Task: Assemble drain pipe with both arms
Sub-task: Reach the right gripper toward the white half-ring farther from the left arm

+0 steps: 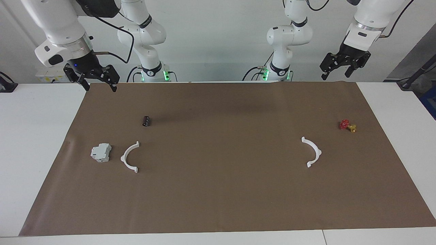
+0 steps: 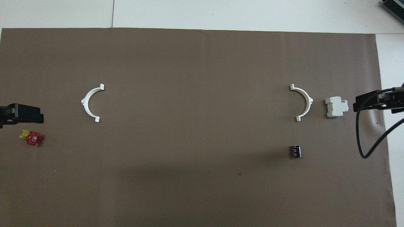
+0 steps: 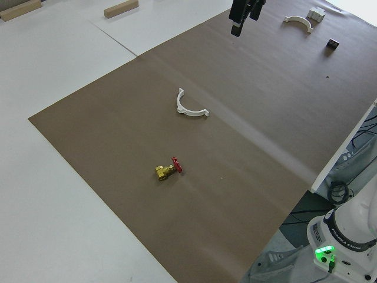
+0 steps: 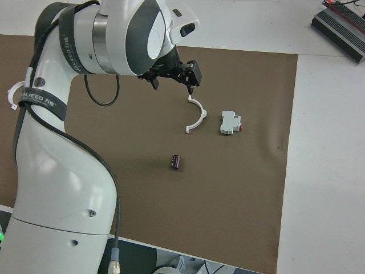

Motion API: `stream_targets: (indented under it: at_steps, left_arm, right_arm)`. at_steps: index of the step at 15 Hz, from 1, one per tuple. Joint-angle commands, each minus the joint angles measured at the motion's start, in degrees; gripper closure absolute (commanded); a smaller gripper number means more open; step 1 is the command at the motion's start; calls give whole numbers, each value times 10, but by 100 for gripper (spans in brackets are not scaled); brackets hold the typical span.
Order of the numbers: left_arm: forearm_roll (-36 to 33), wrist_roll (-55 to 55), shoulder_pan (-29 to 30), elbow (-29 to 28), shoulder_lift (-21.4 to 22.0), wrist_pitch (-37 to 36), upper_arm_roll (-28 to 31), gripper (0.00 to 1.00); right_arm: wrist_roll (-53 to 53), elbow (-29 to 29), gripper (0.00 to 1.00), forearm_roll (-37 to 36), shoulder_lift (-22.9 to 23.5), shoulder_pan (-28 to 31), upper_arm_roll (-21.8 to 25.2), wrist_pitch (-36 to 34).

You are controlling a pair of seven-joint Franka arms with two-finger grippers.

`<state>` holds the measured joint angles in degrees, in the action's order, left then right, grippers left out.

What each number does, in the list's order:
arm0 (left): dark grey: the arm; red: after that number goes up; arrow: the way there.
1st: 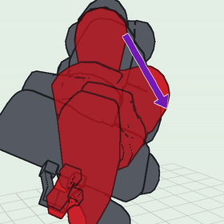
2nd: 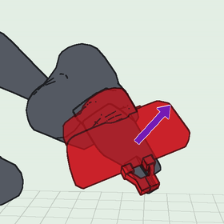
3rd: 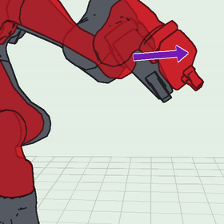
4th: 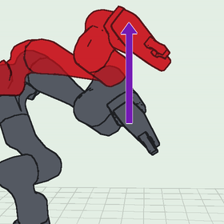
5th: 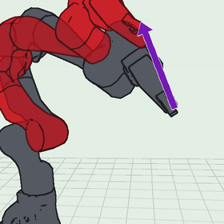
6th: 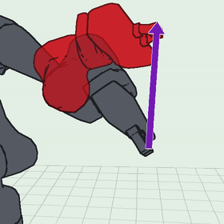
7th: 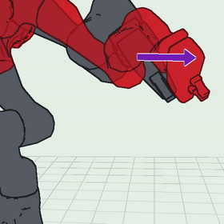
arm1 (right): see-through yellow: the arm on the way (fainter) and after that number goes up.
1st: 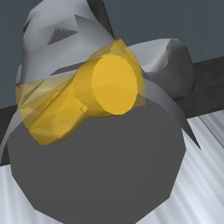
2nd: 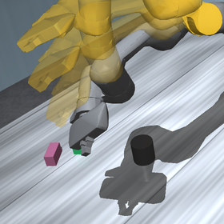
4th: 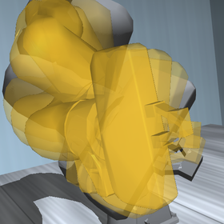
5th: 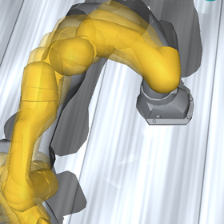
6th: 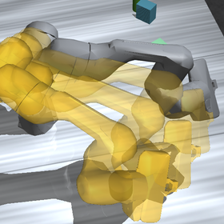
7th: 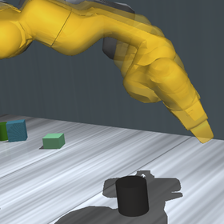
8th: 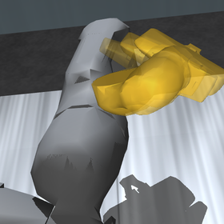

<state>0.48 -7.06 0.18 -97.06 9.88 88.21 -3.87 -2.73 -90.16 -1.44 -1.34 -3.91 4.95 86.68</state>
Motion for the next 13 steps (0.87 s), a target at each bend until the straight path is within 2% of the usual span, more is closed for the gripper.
stream_targets:
  at_steps: [1, 4, 6, 9, 11, 13]
  left_arm:
    - [8, 6, -6, 4, 2, 5, 5, 0]
    - [8, 6, -5, 3, 2, 5, 6, 0]
    - [8, 6, -5, 3, 1, 5, 6, 0]
    - [8, 6, -5, 3, 2, 5, 6, 0]
    - [7, 6, -5, 3, 1, 5, 6, 0]
    - [7, 6, -5, 3, 2, 5, 6, 0]
  right_arm:
    - [9, -1, 0, 5, 0, 9, -4, 0]
    - [8, -1, 0, 6, 0, 10, -4, 1]
    - [10, -21, 0, 6, -6, 9, -5, 19]
    - [23, -133, 0, 8, -41, 10, -5, 124]
    - [73, -170, 0, 10, -25, 21, -5, 183]
    - [144, -177, 0, 32, 23, 36, -5, 250]
